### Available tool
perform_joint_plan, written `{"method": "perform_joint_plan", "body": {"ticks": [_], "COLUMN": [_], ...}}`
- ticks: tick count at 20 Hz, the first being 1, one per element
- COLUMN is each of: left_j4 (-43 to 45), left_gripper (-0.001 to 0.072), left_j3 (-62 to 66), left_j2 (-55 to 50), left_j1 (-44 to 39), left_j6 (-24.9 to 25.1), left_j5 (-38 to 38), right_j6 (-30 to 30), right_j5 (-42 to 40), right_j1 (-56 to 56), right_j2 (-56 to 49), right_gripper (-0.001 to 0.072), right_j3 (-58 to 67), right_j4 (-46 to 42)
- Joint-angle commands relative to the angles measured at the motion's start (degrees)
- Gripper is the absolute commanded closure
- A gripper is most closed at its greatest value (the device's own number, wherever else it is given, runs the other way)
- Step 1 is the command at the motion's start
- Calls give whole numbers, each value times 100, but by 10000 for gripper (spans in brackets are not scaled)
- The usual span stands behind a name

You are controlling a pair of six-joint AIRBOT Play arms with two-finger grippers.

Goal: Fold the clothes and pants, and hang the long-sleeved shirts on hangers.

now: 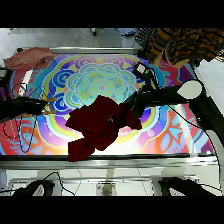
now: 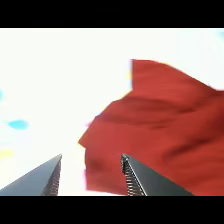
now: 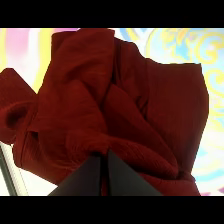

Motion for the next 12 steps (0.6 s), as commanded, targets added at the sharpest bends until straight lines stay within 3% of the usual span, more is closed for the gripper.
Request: {"method": "perform_joint_plan", "body": {"ticks": [1, 6, 12], "left_j4": [737, 922, 1307], "left_gripper": [230, 230, 235], "left_j3": [-61, -74, -144], "left_j2": [-151, -592, -1102], "left_j1": [1401, 2667, 2758], "left_j6": [-227, -238, -175], "left_j5": [531, 660, 863], "right_j6": [-4, -4, -70], "right_j5": [-11, -9, -9], "right_j1": [7, 7, 7], "right_j2": [-20, -20, -20], "right_gripper": [668, 668, 668], "right_j3": [-9, -9, -9], "right_j4": [26, 35, 24]}}
